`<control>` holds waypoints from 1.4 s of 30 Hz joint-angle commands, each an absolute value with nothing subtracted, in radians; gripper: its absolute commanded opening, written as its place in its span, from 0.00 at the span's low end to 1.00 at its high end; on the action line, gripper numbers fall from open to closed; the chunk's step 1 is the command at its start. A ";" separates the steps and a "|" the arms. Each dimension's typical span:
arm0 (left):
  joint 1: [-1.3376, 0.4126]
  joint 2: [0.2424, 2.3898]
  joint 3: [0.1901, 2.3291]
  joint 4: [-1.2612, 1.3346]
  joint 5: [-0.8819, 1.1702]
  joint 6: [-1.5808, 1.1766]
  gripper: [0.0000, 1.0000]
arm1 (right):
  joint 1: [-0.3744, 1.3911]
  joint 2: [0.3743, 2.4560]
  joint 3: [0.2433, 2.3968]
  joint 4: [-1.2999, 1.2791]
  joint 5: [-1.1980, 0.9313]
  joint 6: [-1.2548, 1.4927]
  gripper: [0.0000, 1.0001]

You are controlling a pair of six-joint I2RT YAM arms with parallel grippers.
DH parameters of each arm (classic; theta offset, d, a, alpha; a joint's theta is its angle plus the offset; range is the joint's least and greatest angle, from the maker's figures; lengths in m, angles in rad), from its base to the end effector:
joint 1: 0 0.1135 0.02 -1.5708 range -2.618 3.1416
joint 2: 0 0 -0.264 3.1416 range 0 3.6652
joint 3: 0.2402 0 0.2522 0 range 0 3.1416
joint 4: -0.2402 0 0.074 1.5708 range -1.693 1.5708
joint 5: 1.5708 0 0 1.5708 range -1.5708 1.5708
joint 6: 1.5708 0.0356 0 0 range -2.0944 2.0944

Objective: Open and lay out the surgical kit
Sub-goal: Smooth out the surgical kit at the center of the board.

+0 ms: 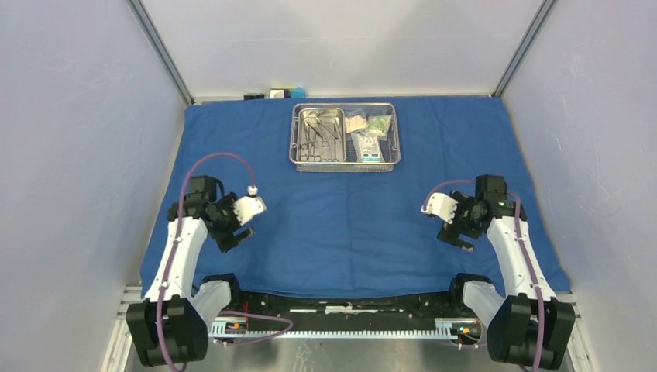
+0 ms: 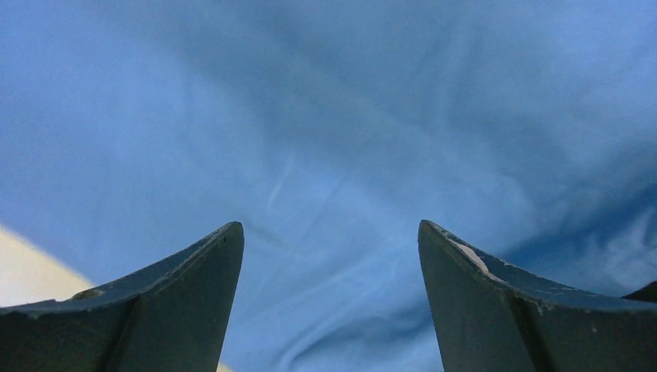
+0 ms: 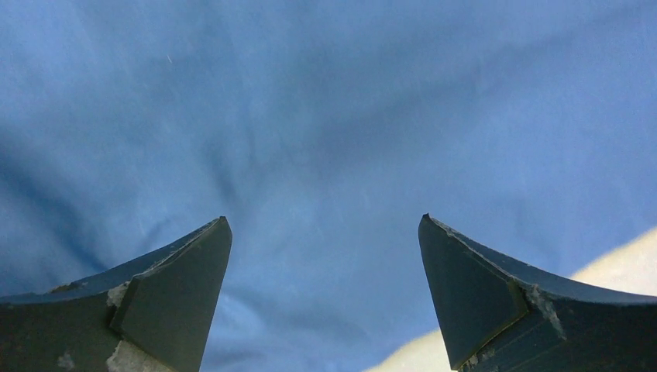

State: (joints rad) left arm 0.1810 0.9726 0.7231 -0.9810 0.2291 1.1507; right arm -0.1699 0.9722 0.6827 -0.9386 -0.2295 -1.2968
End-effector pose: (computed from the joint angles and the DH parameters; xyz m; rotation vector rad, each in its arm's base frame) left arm 0.1586 0.0208 0.2269 1.3222 2.3939 0.0428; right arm 0.1587 -0.0190 0.2168 -1.5065 2.2825 -0.0826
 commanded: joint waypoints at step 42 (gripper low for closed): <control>-1.229 1.943 1.261 -0.520 0.431 0.815 0.73 | -0.106 1.680 0.939 0.083 -0.159 -0.531 0.99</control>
